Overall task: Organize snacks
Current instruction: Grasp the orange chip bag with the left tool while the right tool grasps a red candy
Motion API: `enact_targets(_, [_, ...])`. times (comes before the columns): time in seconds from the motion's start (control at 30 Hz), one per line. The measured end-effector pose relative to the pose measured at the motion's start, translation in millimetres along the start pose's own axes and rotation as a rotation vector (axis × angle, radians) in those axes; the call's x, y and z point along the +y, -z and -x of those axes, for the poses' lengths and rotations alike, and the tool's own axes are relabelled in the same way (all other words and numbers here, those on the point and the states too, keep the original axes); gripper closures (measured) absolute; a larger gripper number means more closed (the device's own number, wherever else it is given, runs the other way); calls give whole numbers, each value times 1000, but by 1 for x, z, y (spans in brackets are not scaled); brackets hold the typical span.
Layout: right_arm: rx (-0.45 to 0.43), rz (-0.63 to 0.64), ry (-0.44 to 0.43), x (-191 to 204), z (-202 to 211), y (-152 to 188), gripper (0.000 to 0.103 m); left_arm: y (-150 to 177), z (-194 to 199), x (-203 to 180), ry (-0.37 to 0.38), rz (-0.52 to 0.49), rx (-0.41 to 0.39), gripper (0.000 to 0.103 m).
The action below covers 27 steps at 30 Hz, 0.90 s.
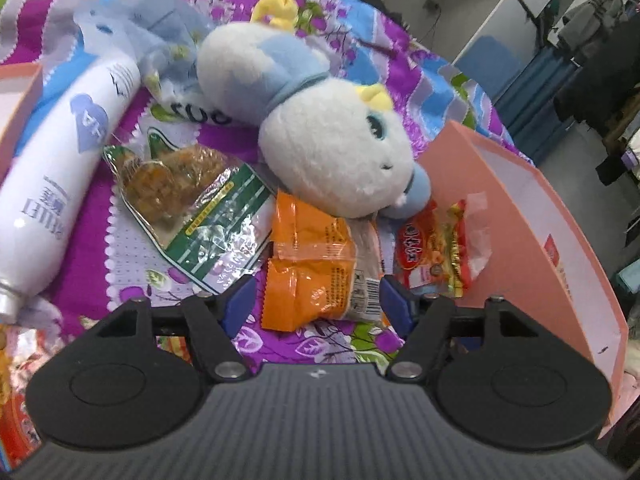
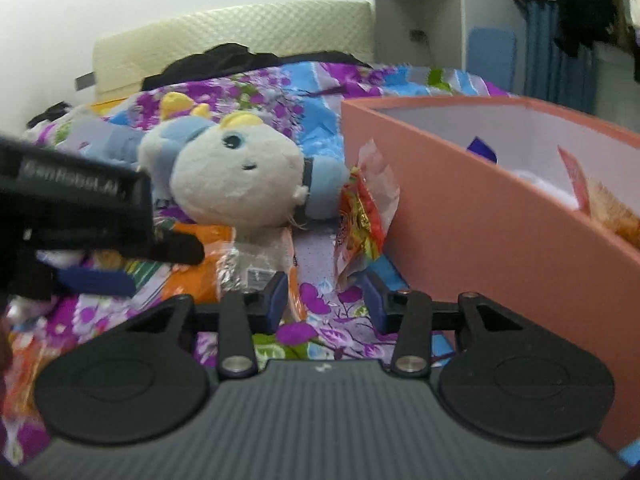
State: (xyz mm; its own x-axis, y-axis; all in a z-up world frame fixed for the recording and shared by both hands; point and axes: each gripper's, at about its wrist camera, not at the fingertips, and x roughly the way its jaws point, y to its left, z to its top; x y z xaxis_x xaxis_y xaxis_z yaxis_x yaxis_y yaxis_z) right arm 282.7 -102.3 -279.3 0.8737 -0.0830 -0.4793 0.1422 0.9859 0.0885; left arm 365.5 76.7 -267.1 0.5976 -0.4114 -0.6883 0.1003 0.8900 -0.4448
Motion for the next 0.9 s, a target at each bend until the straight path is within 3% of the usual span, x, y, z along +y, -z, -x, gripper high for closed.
enact_targets(0.17, [32, -58, 57, -7, -20, -3, 60, -8, -16, 4, 16, 13, 29, 31])
enact_targets(0.5, [29, -90, 45, -5, -36, -12, 62, -10, -38, -5, 10, -6, 73, 31])
enact_targets(0.6, [42, -116, 34, -9, -43, -14, 69, -11, -44, -4, 12, 10, 81, 31])
enact_targets(0.67, [52, -122, 36, -13, -45, -15, 85, -11, -48, -2, 10, 28, 84, 33])
enact_targets(0.7, [56, -130, 31, -15, -45, -15, 87, -11, -49, -2, 4, 30, 84, 36])
enact_targets(0.83, [54, -117, 2, -15, -38, -17, 93, -10, -47, -7, -20, 12, 71, 41])
enact_targets(0.9, [53, -107, -9, -14, -33, -16, 94, -10, -43, -11, -40, 1, 57, 52])
